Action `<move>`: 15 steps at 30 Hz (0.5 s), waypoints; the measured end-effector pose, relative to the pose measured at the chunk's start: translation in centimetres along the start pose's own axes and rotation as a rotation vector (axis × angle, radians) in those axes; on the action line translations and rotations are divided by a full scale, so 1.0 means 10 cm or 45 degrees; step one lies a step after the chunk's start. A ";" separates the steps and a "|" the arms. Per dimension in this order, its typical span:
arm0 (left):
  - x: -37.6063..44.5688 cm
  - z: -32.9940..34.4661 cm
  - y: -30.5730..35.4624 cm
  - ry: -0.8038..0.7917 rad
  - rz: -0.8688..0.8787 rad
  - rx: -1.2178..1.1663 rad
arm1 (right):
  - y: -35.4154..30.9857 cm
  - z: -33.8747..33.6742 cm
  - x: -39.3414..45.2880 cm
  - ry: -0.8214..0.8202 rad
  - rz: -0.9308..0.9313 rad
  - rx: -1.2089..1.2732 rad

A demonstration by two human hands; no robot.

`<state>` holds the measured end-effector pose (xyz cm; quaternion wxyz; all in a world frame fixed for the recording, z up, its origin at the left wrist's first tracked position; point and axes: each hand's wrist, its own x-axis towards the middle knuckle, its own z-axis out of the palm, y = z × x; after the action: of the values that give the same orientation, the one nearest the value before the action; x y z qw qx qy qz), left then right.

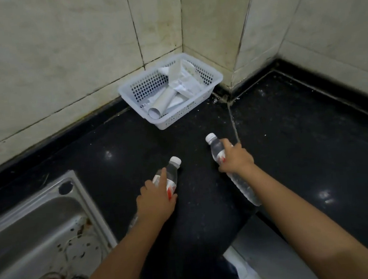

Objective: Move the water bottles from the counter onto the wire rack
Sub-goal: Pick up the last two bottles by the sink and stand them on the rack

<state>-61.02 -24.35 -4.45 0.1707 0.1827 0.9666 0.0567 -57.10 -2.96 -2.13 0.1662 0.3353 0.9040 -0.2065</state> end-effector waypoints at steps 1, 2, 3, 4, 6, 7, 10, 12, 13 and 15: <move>0.01 0.00 -0.01 -0.004 0.009 -0.009 | 0.02 0.05 -0.10 0.006 -0.030 -0.090; 0.01 -0.01 -0.02 -0.004 0.019 -0.011 | 0.04 0.12 -0.20 0.032 -0.057 -0.187; 0.01 -0.01 -0.02 0.006 0.032 0.001 | 0.05 0.19 -0.29 0.075 -0.083 -0.277; 0.01 -0.02 -0.01 0.017 0.048 0.019 | 0.06 0.26 -0.37 0.121 -0.097 -0.346; -0.01 -0.03 -0.01 0.023 0.070 0.031 | 0.07 0.38 -0.46 0.195 -0.086 -0.415; -0.02 -0.04 0.00 0.018 0.075 0.031 | 0.08 0.40 -0.48 0.220 -0.079 -0.414; -0.07 -0.08 0.09 -0.017 0.109 0.016 | 0.11 0.39 -0.58 0.219 -0.061 -0.299; -0.14 -0.08 0.24 -0.004 0.177 0.002 | 0.20 0.35 -0.71 0.251 -0.033 -0.149; -0.19 -0.09 0.35 0.001 0.221 -0.012 | 0.27 0.32 -0.80 0.287 -0.018 -0.053; -0.31 -0.12 0.61 0.007 0.326 -0.050 | 0.45 0.25 -1.03 0.379 0.013 0.167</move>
<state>-56.65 -19.96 -1.34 0.1630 0.3009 0.9346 0.0973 -46.27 -6.61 -0.88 0.0092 0.3769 0.9015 -0.2125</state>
